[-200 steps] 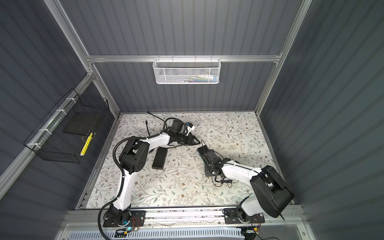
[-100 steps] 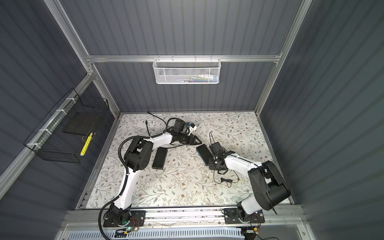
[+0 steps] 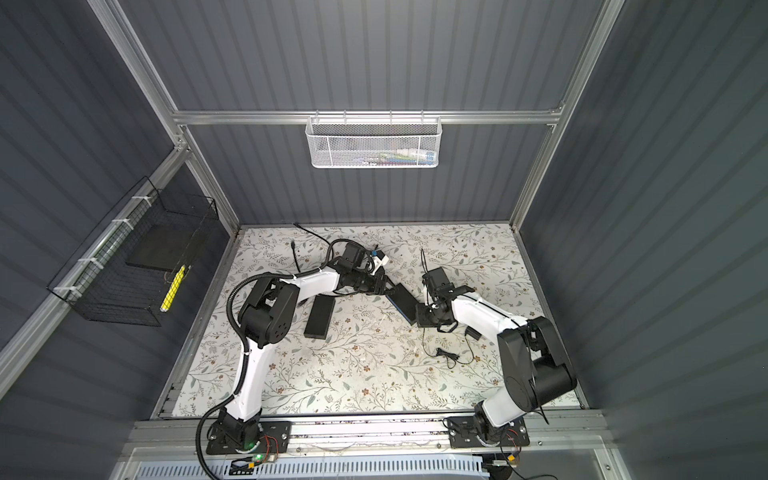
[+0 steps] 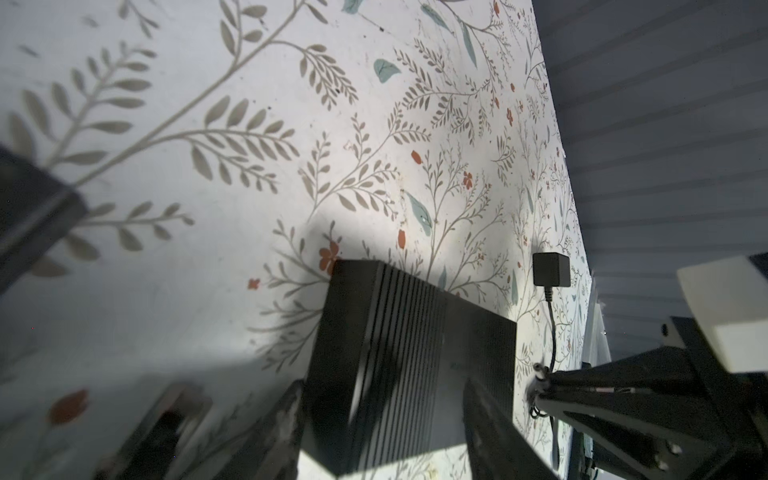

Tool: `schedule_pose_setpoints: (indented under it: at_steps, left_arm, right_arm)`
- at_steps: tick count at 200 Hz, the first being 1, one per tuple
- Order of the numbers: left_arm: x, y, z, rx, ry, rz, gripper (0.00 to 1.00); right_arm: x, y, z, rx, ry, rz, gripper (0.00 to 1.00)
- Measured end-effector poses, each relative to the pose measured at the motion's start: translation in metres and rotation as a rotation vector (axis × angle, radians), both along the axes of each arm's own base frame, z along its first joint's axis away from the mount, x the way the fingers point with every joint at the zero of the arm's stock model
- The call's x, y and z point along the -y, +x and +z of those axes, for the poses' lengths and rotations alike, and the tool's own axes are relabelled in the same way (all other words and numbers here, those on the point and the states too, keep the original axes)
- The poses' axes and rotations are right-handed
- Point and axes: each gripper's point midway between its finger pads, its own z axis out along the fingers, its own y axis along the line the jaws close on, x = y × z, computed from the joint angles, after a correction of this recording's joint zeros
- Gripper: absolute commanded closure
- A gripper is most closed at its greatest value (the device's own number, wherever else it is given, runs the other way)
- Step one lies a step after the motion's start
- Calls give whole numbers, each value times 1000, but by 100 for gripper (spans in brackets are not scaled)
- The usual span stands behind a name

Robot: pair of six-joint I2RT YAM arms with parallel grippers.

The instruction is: Insert the plug into the switch port

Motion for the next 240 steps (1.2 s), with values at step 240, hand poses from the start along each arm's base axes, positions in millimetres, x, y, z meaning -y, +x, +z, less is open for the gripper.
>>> schedule_pose_setpoints:
  at_steps: [240]
  left_arm:
    - [-11, -118, 85, -120, -270, -142, 57]
  right_arm:
    - [-78, -40, 50, 215, 74, 570, 90]
